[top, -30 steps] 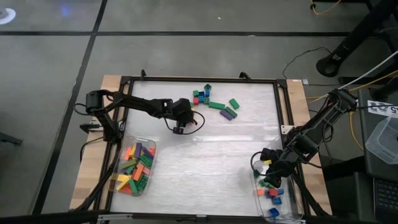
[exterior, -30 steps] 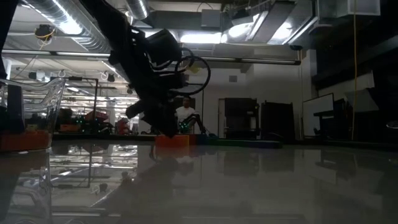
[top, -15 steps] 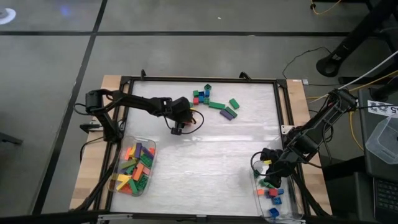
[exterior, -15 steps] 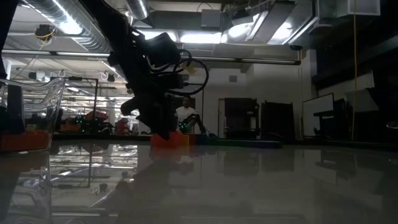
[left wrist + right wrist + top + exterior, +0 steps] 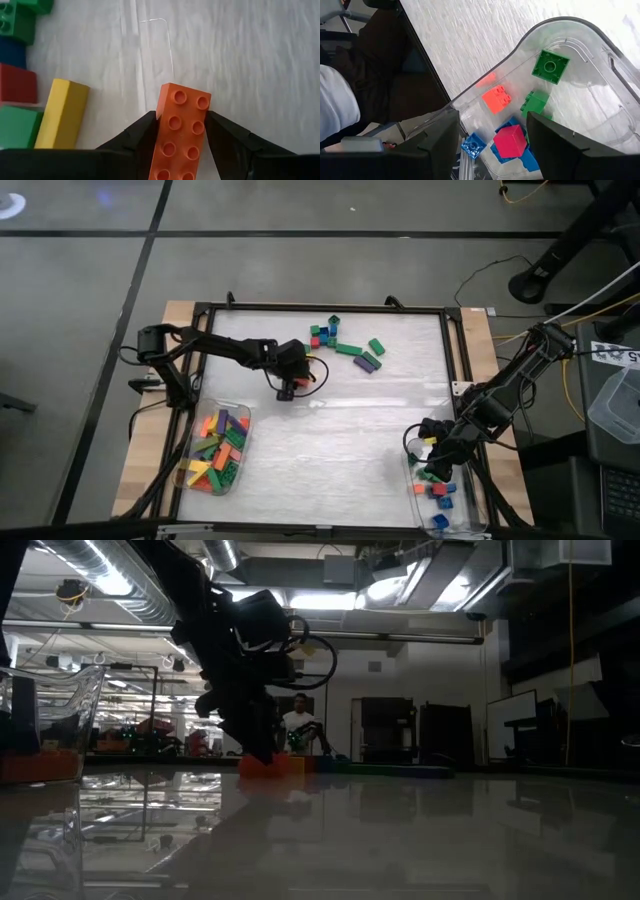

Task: Sort blocks by size
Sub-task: Put the large orange game piece into the left transparent bin

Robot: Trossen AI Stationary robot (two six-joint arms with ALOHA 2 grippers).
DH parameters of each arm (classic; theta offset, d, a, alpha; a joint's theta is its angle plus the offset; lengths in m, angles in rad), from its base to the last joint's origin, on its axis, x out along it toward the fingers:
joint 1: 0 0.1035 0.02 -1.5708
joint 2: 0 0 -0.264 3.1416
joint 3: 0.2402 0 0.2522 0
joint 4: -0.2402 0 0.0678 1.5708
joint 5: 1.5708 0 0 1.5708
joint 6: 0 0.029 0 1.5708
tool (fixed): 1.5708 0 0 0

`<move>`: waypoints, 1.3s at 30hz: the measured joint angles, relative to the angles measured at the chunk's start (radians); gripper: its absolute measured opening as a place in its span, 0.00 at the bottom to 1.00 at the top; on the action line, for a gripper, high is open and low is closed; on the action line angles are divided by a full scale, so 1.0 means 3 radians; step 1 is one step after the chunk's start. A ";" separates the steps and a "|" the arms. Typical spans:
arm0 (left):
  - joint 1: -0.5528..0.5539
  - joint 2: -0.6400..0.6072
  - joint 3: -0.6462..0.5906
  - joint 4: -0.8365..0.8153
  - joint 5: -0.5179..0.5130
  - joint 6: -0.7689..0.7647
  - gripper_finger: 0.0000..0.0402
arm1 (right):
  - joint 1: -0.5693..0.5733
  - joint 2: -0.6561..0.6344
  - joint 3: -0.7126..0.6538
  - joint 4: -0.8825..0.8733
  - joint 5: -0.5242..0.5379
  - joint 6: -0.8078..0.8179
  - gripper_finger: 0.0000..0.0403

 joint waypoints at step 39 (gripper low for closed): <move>-0.0137 -0.0109 -0.0011 -0.0015 -0.0231 -0.0502 0.31 | 0.0000 0.0000 -0.0001 0.0000 0.0482 -0.0372 0.57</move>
